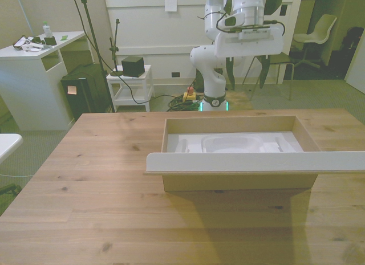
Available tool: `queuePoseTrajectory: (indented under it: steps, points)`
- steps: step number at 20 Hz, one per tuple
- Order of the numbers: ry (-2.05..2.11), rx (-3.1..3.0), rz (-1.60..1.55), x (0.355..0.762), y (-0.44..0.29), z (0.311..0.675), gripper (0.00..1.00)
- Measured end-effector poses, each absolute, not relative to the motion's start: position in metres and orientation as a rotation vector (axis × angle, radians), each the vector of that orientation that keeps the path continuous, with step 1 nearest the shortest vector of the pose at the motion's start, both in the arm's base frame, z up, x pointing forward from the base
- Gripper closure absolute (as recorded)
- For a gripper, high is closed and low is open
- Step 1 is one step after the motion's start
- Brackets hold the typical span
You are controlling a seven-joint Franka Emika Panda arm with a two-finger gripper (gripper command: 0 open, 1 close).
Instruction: Close the box
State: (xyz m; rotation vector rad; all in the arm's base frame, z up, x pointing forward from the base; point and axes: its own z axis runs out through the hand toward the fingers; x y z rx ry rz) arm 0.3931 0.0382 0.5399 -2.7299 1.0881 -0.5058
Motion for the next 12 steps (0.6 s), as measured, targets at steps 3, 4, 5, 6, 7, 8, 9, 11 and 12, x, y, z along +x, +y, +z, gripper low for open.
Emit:
queuePoseTrajectory:
  steps: [3, 4, 5, 6, 7, 8, 9, 11, 12]
  points:
    - [1.038, -2.693, -0.612, 0.4, 0.034, 0.567, 0.0]
    - [1.027, -2.678, -0.647, 0.403, 0.031, 0.575, 0.0]
    - [1.018, -2.665, -0.679, 0.407, 0.028, 0.582, 0.0]
    - [1.01, -2.651, -0.716, 0.412, 0.025, 0.589, 0.0]
    - [1.0, -2.641, -0.753, 0.418, 0.022, 0.595, 0.0]
    - [0.989, -2.636, -0.791, 0.424, 0.02, 0.599, 0.0]
    - [0.974, -2.631, -0.834, 0.431, 0.018, 0.603, 0.0]
    - [0.947, -2.622, -0.906, 0.445, 0.016, 0.611, 0.0]
    - [0.936, -2.616, -0.943, 0.451, 0.016, 0.616, 0.0]
